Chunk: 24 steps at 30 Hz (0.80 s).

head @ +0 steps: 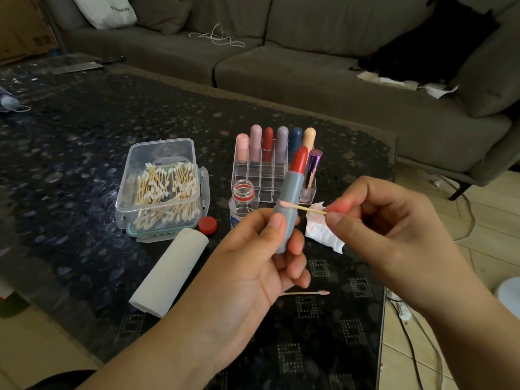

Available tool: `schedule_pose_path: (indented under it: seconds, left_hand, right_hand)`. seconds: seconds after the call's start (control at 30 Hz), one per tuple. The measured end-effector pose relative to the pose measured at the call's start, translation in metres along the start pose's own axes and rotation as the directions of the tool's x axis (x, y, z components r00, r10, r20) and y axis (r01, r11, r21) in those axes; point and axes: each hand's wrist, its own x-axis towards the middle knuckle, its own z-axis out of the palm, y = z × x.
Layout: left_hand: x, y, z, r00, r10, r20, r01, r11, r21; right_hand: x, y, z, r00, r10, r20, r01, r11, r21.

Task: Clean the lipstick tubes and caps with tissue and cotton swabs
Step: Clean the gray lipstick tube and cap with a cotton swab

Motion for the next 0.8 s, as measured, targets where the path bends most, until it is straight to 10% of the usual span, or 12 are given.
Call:
schedule_pose_path:
  seconds: [0.8]
  left_hand:
    - [-0.0011,0.0023,0.0008,0.999,-0.038,0.007,0.039,0.998,-0.054]
  right_hand:
    - [0.0018,0.0002,-0.0045,0.998,0.011,-0.061,-0.009,0.999,0.04]
